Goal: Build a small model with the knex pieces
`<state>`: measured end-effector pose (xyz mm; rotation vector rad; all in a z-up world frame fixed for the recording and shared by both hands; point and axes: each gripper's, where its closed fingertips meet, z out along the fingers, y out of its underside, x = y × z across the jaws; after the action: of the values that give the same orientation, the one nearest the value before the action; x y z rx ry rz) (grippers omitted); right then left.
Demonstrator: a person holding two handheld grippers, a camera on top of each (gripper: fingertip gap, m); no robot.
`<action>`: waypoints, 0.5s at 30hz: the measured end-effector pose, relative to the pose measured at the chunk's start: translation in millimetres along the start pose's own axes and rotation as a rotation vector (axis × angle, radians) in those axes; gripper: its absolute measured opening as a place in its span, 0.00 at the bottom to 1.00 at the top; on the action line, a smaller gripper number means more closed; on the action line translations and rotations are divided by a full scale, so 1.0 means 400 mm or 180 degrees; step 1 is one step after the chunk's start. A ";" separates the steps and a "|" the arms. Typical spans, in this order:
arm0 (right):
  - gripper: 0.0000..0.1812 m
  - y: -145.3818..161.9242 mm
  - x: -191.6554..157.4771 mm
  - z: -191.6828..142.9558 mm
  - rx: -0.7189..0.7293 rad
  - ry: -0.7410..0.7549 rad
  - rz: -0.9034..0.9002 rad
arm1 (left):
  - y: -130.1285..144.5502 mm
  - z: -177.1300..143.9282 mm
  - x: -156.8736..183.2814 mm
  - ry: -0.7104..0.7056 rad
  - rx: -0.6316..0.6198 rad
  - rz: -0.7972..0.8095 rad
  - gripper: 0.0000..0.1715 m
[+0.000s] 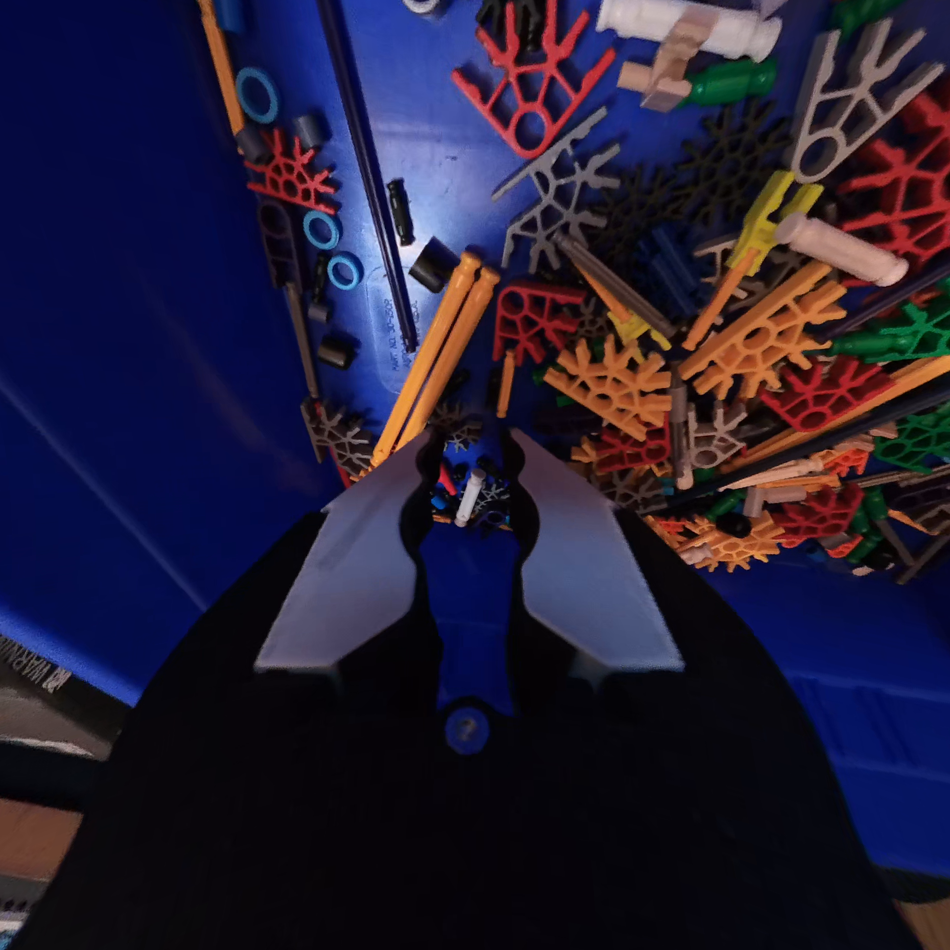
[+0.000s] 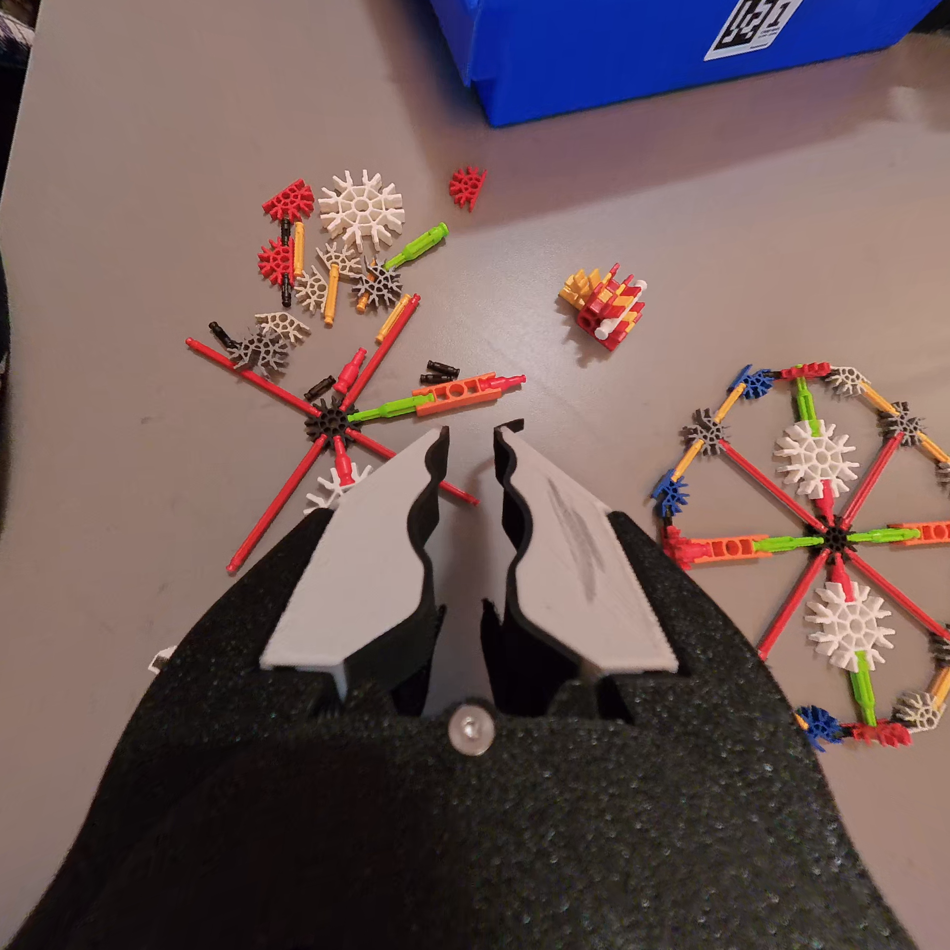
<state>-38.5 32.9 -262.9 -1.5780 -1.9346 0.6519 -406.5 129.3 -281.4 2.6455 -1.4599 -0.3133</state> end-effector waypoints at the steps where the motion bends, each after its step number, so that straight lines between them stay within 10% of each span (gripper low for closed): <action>1: 0.09 0.000 0.001 -0.002 0.0002 0.0008 0.0001 | 0.000 0.000 0.002 0.0019 -0.0003 -0.0017 0.14; 15: 0.09 -0.004 -0.017 0.000 -0.0017 -0.0054 -0.0095 | -0.006 -0.009 0.038 0.0087 -0.0023 -0.0009 0.09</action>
<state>-38.5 25.7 -262.5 -1.5486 -1.9699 0.6503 -395.9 117.6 -280.5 2.6359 -1.4443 -0.2809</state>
